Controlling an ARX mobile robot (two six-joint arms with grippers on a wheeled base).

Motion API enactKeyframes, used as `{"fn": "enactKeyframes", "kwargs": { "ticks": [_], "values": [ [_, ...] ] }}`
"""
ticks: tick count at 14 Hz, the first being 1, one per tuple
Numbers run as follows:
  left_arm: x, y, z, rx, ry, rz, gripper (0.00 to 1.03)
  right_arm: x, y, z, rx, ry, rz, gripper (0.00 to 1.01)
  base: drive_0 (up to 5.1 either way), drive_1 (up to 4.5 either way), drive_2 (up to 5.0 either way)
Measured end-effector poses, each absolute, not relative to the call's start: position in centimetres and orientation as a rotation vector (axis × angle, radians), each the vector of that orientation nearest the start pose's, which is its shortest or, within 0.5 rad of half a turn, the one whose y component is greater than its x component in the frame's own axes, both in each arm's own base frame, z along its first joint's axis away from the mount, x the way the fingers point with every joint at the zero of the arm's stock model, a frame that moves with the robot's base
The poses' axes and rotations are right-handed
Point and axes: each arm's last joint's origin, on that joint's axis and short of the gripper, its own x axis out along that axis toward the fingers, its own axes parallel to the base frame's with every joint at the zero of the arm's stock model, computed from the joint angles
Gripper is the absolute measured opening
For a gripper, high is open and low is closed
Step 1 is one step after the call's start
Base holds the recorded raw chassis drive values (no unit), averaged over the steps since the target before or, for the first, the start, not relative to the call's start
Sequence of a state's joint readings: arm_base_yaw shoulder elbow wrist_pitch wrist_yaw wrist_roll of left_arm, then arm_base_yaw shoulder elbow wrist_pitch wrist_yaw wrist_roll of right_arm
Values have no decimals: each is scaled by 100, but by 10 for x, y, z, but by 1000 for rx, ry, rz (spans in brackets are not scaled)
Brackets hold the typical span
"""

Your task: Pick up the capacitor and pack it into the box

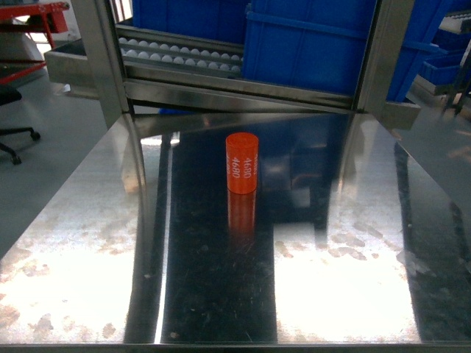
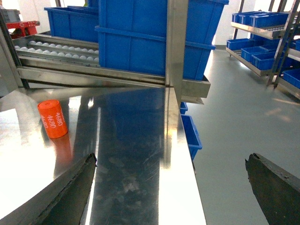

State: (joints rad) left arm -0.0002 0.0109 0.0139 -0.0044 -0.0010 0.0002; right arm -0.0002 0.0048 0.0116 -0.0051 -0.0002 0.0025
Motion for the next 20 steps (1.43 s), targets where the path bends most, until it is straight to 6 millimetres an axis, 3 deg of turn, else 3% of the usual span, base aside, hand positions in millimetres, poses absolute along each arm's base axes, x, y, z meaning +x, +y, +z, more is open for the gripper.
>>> {"fn": "enactKeyframes", "kwargs": {
  "ticks": [20],
  "values": [
    [98, 0, 167, 0, 1, 1, 98, 97, 0, 167, 2, -2, 0, 98, 0, 0, 0]
  ]
}}
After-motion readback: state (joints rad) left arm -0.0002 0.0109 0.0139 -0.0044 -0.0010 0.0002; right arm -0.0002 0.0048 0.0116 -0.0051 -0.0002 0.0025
